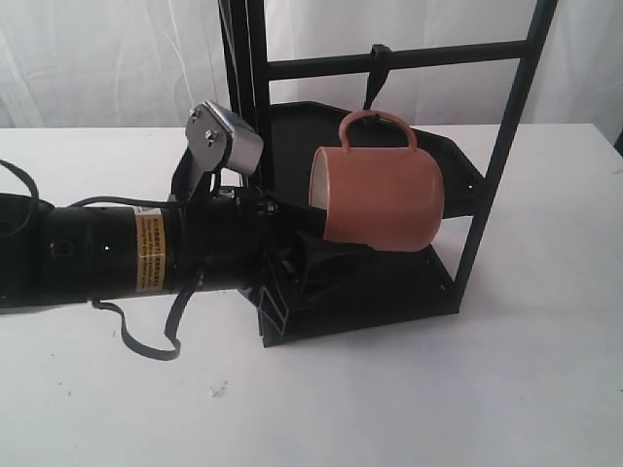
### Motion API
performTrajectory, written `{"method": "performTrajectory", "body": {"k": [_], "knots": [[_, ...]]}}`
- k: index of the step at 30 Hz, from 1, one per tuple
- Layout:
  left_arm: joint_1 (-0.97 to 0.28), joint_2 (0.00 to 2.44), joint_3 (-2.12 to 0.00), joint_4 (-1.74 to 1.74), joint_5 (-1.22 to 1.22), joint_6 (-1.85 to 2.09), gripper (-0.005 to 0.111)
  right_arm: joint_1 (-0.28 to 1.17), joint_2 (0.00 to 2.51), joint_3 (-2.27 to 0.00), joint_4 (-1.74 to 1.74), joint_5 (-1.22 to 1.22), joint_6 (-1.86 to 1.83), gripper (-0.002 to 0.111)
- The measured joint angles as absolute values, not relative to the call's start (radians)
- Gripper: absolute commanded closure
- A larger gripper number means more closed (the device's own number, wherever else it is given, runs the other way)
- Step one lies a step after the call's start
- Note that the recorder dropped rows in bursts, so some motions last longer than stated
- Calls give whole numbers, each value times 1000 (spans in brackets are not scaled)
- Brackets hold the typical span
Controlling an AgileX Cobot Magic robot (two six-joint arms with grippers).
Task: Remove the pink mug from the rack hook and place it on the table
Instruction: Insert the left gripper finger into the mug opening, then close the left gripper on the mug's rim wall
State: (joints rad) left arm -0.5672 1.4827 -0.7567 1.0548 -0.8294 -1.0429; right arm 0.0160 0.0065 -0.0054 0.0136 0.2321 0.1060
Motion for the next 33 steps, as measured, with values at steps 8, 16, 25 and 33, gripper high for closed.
{"method": "performTrajectory", "body": {"k": [8,16,25,33], "knots": [[-627,1395,-758,1097,-638,-1039,48,16,6,-5,14,232,106,108],[-729,1380,-758,955,-530,-839,45,16,6,-5,14,232,106,108],[-774,1392,-758,541,-544,-480,42,16,6,-5,14,232,106,108],[-774,1446,-758,499,-662,-453,42,16,6,-5,14,232,106,108]]}}
